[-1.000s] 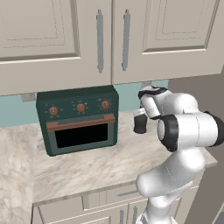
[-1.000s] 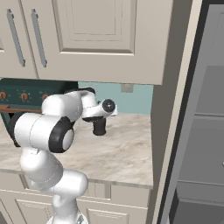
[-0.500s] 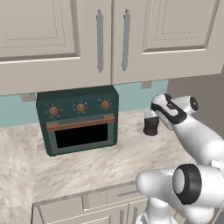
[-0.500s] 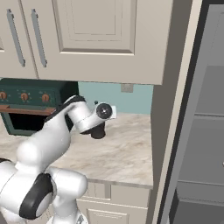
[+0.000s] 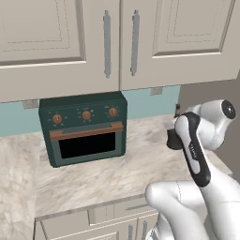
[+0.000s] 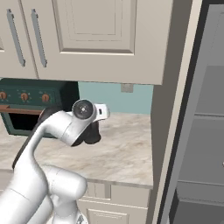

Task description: Place the beer and liquor on the top shelf of the fridge to keep them out of children's reach, and place the garlic on lower shelves for easy access.

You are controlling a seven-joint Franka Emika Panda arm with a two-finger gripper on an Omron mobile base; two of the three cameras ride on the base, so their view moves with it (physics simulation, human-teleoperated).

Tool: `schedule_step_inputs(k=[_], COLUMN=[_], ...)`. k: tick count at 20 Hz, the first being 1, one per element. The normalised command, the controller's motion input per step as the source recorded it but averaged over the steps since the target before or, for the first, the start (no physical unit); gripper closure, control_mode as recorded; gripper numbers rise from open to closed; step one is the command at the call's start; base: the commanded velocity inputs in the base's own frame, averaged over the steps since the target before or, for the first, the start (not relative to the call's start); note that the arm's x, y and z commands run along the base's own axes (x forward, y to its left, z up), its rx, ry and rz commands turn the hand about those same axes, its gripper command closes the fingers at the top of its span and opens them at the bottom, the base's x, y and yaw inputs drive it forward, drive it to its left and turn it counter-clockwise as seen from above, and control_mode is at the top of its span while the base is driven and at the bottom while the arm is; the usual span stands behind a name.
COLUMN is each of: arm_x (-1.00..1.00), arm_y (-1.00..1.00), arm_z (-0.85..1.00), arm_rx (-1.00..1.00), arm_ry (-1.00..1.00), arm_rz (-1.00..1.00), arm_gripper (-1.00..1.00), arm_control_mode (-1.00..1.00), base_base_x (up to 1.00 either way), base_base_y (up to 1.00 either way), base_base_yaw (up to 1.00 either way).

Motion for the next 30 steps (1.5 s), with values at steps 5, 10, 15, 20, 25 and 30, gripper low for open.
schedule_step_inputs(k=[5, 10, 15, 20, 25, 30], arm_x=[-0.98, -0.67, -0.48, -0.49, -0.61, -0.19], arm_y=[0.05, 0.1, 0.16, 0.0, 0.0, 0.09], arm_z=[0.66, 0.95, 0.97, 0.4, 0.03, 0.0], arm_rx=[-0.03, 0.0, 0.0, -0.01, 0.0, 0.0], arm_ry=[0.0, 0.03, 0.11, 0.02, 0.0, 0.0], arm_rz=[-0.1, -0.2, -0.2, -0.07, 0.0, 0.0], arm_gripper=[1.0, 1.0, 1.0, 1.0, 1.0, 1.0], arm_control_mode=[-1.0, -1.0, -1.0, -1.0, -1.0, -1.0], base_base_x=[0.0, 0.0, 0.0, 0.0, 0.0, 0.0], base_base_y=[0.0, 0.0, 0.0, 0.0, 0.0, 0.0], base_base_yaw=[0.0, 0.0, 0.0, 0.0, 0.0, 0.0])
